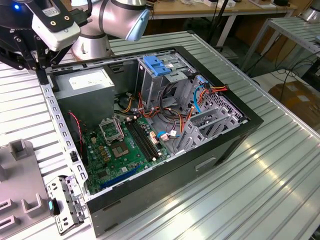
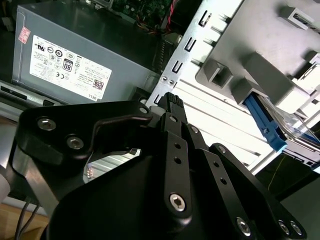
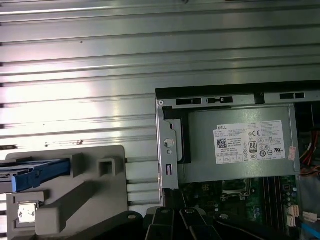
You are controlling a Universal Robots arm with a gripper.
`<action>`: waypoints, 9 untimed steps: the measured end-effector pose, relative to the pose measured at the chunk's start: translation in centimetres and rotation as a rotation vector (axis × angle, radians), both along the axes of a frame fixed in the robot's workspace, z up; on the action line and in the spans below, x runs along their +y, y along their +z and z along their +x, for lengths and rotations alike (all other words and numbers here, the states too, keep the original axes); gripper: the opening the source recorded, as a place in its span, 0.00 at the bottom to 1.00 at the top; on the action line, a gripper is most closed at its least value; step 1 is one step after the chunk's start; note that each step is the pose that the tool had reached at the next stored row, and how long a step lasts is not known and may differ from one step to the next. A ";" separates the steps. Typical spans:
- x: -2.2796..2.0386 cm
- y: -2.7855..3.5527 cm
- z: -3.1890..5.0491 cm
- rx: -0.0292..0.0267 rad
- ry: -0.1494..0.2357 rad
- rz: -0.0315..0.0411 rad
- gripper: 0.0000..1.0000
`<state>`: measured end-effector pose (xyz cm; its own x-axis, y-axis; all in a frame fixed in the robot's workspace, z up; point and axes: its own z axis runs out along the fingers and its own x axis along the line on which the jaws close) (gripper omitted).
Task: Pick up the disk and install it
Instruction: 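Reach for the disk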
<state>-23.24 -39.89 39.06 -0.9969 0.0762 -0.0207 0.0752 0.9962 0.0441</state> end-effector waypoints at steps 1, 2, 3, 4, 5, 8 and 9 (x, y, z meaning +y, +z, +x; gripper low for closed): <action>0.00 0.00 -0.08 0.0001 0.000 -0.0001 0.11; 0.00 0.00 -0.20 0.0002 0.000 -0.0001 0.11; 0.00 -0.01 -0.26 0.0002 0.000 -0.0001 0.11; 0.00 -0.01 -0.35 0.0002 0.000 -0.0001 0.11; 0.00 -0.01 -0.43 0.0003 0.000 0.0000 0.11; 0.00 -0.02 -0.71 0.0004 0.000 -0.0001 0.11; 0.00 -0.02 -0.77 0.0004 0.000 -0.0001 0.11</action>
<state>-24.02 -39.89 39.04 -0.9969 0.0762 -0.0203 0.0753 0.9962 0.0441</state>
